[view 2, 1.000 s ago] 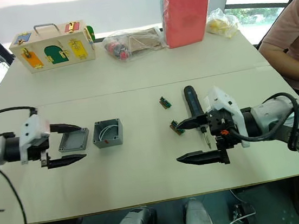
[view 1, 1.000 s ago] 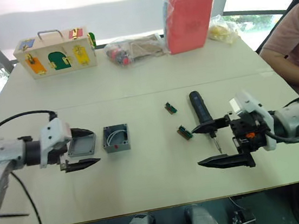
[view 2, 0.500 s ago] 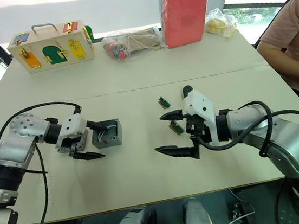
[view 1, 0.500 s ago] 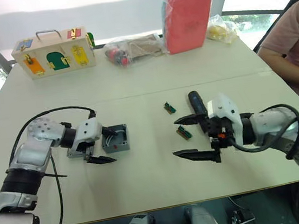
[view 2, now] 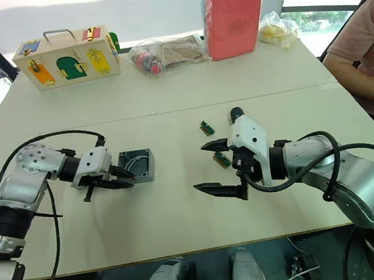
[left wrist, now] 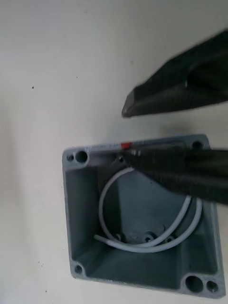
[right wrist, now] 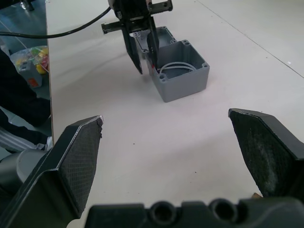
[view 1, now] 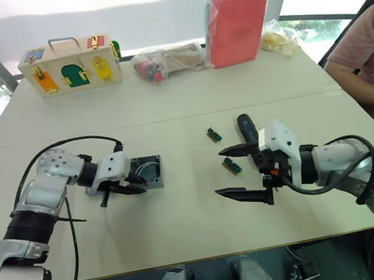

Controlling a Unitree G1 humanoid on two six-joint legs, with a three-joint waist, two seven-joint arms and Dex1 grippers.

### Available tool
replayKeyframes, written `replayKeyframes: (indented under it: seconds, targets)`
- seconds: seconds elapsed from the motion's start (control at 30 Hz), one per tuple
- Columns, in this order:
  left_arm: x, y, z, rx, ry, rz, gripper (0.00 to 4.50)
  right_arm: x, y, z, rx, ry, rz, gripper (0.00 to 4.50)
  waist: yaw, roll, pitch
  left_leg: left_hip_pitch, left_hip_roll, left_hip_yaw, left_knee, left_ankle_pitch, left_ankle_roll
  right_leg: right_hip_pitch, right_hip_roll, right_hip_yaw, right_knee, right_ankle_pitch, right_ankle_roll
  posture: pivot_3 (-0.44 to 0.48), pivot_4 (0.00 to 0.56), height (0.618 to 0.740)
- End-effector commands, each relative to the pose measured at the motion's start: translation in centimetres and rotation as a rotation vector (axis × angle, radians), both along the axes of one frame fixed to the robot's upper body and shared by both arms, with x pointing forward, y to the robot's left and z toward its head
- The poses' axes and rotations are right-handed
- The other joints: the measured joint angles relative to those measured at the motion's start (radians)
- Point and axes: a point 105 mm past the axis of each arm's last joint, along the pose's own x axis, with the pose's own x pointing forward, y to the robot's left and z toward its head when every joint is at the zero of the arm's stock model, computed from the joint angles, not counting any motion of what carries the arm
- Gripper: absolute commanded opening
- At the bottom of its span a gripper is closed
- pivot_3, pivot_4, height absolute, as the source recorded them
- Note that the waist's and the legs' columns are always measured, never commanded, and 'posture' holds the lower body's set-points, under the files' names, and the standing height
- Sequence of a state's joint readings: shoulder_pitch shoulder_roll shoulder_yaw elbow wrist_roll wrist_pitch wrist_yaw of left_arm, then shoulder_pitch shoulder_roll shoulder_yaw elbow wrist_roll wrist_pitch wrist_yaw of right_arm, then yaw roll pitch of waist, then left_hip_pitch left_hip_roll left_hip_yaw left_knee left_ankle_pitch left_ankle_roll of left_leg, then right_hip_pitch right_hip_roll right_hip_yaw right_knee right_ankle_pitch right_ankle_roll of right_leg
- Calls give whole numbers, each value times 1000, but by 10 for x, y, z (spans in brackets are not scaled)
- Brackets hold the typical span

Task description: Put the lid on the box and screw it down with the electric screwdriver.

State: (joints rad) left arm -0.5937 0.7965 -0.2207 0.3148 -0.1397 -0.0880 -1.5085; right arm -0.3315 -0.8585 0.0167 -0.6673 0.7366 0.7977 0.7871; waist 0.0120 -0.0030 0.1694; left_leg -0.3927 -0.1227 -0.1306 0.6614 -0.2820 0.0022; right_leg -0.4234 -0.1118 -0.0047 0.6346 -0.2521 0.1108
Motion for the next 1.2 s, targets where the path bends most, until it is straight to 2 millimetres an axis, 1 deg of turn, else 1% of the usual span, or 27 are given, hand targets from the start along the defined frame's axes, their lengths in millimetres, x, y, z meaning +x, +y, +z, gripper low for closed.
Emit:
replayKeyframes:
  seconds: [0.03, 0.1, 0.33, 0.4, 0.47, 0.53, 0.63, 0.83, 1.0, 1.2]
  targets:
    - [3, -3, -9, 18, -18, 5, 17, -4, 3, 10, 14, -51, 16, 4500, 1, 1, -1, 0, 0, 0, 0, 0, 0, 0, 0, 0, 0, 0, 0, 0, 150, 740]
    - [3, -4, -11, 22, -19, 2, 17, -4, 3, 10, 14, -50, 12, 4500, 1, 0, -1, 0, 0, 0, 0, 0, 0, 0, 0, 0, 0, 0, 0, 0, 150, 740]
    - [7, -13, -8, 18, -43, -64, 17, -4, 0, 10, 11, -41, -1, 4500, 5, 0, -1, 0, -1, -1, 2, 0, 0, 2, 0, 0, 0, 1, 1, 0, 150, 740]
    - [15, -21, -5, -1, -66, -87, 17, -4, 0, 10, 10, -41, -4, 4500, 7, 1, -1, 0, -1, -1, 2, 0, 0, 2, 0, 0, 0, 1, 2, 0, 150, 740]
    - [20, -28, -3, -6, -87, -126, 17, -3, -1, 10, 10, -42, -10, 4500, 20, 1, -1, 0, -2, -1, 3, 0, 1, 3, 0, -1, 0, 1, 2, 0, 150, 740]
    - [23, -35, -1, -16, -97, -170, 17, -3, -1, 10, 10, -42, -12, 4500, 30, 0, -1, 0, -2, -1, 4, 0, 1, 4, 0, -2, 0, 2, 4, 0, 150, 740]
    - [24, -43, 5, -34, -95, -231, 17, -3, -2, 11, 7, -43, -17, 4500, 30, 0, -1, 0, -3, -1, 5, -1, 2, 4, 0, -2, 0, 2, 4, 0, 150, 740]
    - [31, -48, 9, 0, -79, -280, 17, -3, -4, 12, 4, -44, -30, 4500, 24, 0, -1, 0, -3, -1, 5, -1, 3, 3, 0, -1, -1, 2, 4, 0, 150, 740]
    - [36, -52, 9, 38, -65, -301, 17, -4, -5, 12, -4, -43, -39, 4500, 24, 0, -1, 0, -3, -1, 5, -1, 3, 3, 0, -1, -1, 2, 4, 0, 150, 740]
    - [39, -62, 15, 1, -70, -317, 17, -5, -6, 12, -5, -42, -48, 4500, 24, 0, -1, 0, -3, -1, 5, -1, 3, 3, 1, -1, -1, 2, 4, 0, 150, 740]
